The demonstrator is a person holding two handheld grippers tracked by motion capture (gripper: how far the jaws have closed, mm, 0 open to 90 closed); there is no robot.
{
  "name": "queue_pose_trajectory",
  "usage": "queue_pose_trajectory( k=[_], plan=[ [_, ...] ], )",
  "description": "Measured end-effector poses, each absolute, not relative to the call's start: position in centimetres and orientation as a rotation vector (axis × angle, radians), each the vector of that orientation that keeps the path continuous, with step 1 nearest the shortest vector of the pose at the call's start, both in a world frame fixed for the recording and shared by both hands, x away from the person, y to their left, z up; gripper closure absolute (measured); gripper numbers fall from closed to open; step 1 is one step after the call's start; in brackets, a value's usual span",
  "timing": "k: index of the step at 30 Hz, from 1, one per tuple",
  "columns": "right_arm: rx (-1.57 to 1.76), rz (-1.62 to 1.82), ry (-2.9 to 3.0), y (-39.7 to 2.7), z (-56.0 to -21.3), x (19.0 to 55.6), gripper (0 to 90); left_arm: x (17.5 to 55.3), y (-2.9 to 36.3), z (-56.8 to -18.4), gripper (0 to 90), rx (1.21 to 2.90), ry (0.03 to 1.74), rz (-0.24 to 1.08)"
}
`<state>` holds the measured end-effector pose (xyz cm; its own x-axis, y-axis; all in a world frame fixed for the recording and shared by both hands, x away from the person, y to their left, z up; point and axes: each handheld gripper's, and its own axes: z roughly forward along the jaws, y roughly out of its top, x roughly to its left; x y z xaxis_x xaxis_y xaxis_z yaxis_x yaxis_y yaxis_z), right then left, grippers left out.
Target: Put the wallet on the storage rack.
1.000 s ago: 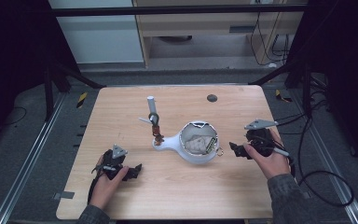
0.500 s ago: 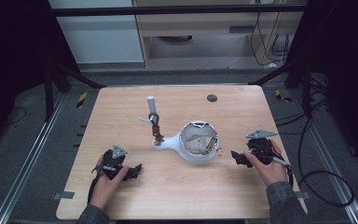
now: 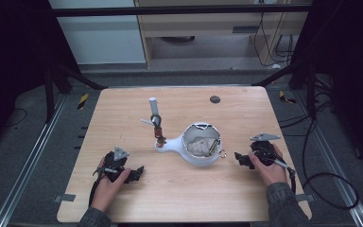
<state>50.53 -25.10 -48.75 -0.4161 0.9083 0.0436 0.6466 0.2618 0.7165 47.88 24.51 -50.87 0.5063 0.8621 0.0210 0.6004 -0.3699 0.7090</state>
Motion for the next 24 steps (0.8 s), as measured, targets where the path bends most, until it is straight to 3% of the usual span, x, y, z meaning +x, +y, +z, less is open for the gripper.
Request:
queue_pose_trajectory(
  k=[24],
  plan=[
    [1.492, 0.907, 2.057, -25.7, -51.0, 50.8, 5.3, 47.9, 24.5, -50.9, 0.0, 2.1, 1.191, 0.522]
  ],
)
